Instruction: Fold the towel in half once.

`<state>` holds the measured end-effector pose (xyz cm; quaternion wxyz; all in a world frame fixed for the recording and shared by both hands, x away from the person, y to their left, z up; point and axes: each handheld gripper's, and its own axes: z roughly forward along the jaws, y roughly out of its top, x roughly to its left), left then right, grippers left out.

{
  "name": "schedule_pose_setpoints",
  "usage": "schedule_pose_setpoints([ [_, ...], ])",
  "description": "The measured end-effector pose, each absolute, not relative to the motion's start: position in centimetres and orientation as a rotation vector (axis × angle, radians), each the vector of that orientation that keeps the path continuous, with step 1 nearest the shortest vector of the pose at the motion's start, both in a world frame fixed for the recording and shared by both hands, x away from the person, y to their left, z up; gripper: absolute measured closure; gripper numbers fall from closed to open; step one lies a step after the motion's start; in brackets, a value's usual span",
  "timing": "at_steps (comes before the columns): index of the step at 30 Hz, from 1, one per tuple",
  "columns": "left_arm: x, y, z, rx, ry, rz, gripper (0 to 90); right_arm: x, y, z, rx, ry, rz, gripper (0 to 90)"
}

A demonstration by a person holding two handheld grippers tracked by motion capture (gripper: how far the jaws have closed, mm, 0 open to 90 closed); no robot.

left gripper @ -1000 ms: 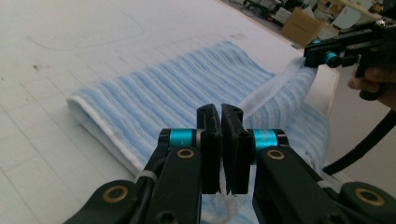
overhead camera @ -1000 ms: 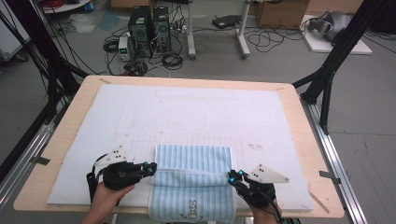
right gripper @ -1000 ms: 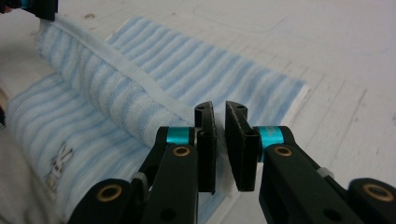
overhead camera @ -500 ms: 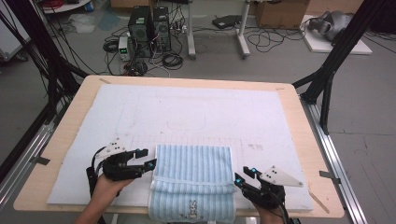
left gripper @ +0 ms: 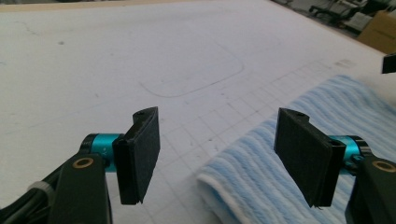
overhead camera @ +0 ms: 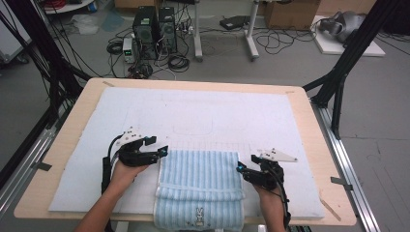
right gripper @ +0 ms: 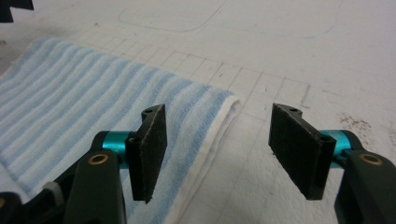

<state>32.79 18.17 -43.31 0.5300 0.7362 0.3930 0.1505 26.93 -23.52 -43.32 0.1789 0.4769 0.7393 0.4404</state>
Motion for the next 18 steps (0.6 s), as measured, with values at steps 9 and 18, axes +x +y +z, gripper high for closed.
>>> schedule_pose_setpoints([
  [9, 34.4, 16.2, -44.7, 1.883, 1.032, 0.358, 24.2, 29.7, -21.2, -43.9, 1.385, 2.199, 1.12, 29.3],
  [18, 34.9, 15.1, -44.9, 2.012, 1.08, 0.403, 38.4, 31.0, -20.2, -44.0, 1.409, 2.226, 1.018, 36.0],
])
